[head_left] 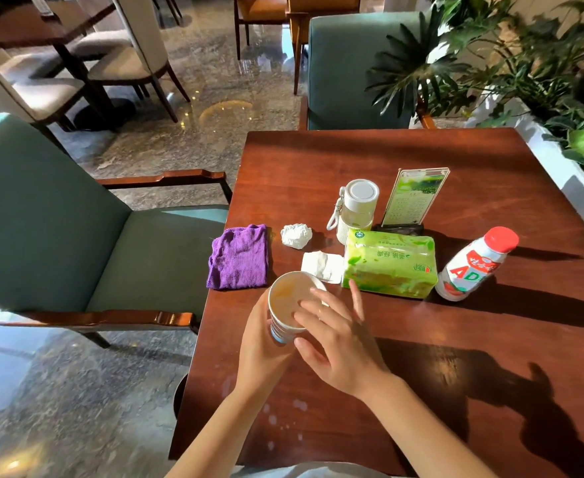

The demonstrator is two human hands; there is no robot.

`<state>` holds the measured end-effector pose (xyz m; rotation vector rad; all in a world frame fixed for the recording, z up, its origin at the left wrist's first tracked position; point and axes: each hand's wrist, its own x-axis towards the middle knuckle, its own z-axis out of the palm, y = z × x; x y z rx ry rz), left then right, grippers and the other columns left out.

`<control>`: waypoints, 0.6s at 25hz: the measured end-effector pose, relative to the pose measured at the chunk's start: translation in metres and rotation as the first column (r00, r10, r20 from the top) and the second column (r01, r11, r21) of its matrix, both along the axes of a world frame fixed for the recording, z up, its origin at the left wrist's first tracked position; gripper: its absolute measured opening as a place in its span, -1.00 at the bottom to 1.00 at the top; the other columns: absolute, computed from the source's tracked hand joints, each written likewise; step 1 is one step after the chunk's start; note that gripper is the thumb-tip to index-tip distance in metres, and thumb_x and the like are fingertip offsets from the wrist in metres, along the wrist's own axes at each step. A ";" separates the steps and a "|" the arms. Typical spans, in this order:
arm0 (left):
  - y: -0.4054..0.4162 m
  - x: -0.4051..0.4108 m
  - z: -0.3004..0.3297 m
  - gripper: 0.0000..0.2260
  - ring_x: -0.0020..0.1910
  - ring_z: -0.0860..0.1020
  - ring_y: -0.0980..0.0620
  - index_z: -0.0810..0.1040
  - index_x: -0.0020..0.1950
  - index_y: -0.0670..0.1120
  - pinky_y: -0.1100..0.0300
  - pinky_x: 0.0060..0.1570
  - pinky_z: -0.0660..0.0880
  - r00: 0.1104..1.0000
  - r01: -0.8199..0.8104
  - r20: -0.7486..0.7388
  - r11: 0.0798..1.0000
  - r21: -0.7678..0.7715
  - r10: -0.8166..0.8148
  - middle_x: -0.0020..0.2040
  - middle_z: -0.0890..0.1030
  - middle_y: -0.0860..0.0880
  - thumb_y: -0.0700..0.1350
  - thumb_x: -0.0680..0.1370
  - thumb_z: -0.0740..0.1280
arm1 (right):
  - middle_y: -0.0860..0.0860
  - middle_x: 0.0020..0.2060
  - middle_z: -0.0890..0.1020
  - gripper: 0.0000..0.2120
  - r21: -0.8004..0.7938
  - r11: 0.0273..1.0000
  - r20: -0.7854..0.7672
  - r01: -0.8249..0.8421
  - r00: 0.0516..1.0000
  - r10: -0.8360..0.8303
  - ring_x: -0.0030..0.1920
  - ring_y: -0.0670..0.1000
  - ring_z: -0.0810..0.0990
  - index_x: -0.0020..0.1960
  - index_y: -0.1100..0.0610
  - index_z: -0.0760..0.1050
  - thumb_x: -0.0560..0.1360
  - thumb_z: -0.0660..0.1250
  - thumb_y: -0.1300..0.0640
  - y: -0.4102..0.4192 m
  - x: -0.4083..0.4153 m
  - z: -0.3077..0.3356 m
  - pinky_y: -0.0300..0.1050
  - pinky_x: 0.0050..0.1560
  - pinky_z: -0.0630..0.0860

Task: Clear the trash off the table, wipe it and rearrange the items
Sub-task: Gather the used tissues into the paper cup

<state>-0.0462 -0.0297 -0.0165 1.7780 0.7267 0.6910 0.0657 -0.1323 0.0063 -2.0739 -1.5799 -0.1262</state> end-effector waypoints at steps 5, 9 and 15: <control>0.002 -0.002 -0.001 -0.37 0.23 0.52 0.01 0.40 0.33 0.08 -0.09 0.17 0.50 1.000 0.012 -0.027 0.999 0.031 -0.011 0.25 0.54 0.07 -0.21 0.33 0.52 | 0.02 0.05 0.64 -0.68 0.115 0.991 -0.026 -0.062 0.998 0.065 0.18 0.03 0.52 0.04 0.10 0.58 0.53 0.15 -0.05 0.002 0.008 -0.004 0.16 0.38 0.20; 0.005 -0.007 0.006 -0.27 0.16 0.52 0.26 0.35 0.23 0.41 0.34 0.08 0.49 0.997 -0.050 -0.049 0.996 0.073 0.053 0.19 0.50 0.37 -0.25 0.32 0.54 | 0.12 -0.04 0.65 -0.75 0.218 0.958 -0.154 0.186 0.976 -0.155 0.02 0.05 0.55 0.00 0.20 0.61 0.50 0.21 0.11 0.014 0.038 -0.023 -0.06 0.09 0.49; 0.014 -0.030 -0.004 -0.30 0.25 0.50 0.03 0.31 0.35 0.23 -0.11 0.13 0.54 0.976 -0.182 -0.119 0.983 -0.005 0.180 0.27 0.48 0.20 -0.02 0.29 0.55 | 0.16 0.49 0.04 -0.45 -0.568 0.809 -0.023 0.152 0.979 -0.200 0.45 0.19 0.11 0.47 0.00 0.12 0.53 0.19 0.24 0.089 0.078 -0.060 0.08 0.32 0.29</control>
